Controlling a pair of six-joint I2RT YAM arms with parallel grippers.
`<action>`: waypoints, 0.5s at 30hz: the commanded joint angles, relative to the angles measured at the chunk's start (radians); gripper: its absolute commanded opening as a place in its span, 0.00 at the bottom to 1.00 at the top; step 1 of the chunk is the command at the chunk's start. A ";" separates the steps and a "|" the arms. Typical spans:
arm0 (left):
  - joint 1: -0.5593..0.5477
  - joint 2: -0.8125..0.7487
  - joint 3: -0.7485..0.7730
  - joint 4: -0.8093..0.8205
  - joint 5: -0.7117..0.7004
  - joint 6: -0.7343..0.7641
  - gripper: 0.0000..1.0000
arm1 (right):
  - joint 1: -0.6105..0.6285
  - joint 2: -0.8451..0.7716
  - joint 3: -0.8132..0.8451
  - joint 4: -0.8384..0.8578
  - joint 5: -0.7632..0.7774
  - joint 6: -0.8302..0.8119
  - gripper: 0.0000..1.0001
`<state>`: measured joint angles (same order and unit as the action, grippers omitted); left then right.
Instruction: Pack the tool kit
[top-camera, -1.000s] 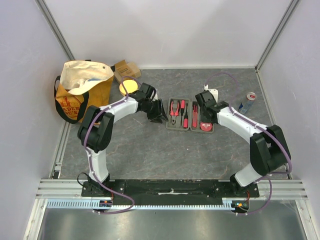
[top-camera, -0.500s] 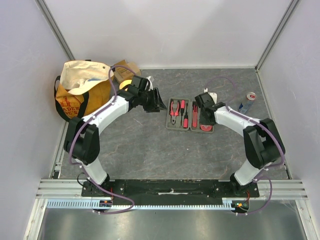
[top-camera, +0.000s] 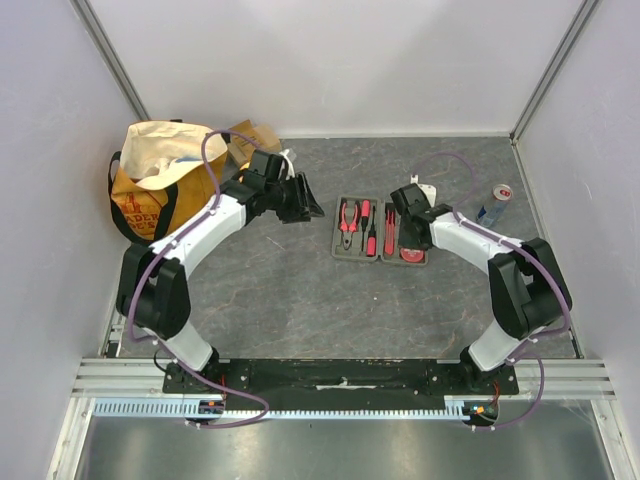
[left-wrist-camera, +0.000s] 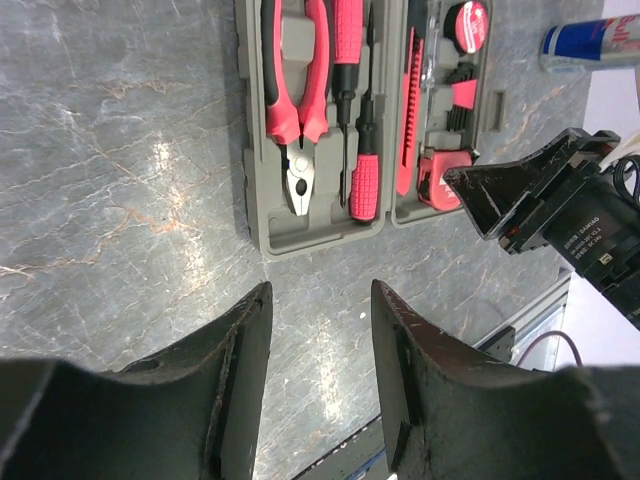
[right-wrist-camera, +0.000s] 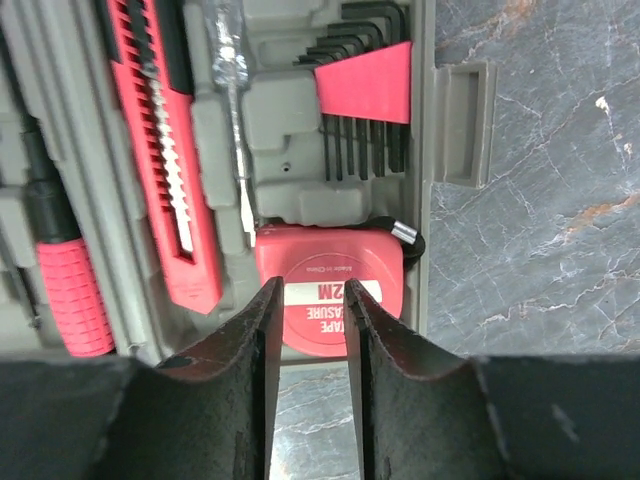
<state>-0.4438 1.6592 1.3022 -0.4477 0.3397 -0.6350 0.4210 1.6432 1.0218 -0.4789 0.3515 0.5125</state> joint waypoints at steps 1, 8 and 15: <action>0.024 -0.101 0.020 -0.008 -0.048 0.029 0.50 | 0.005 -0.040 0.133 -0.033 -0.029 -0.012 0.39; 0.056 -0.249 -0.024 -0.046 -0.217 0.044 0.51 | 0.177 0.030 0.303 -0.021 -0.062 -0.066 0.52; 0.088 -0.438 -0.119 -0.059 -0.376 0.023 0.52 | 0.357 0.197 0.391 0.010 -0.062 -0.100 0.62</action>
<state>-0.3721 1.3228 1.2270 -0.4957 0.0940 -0.6273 0.7341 1.7451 1.3689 -0.4706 0.3019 0.4400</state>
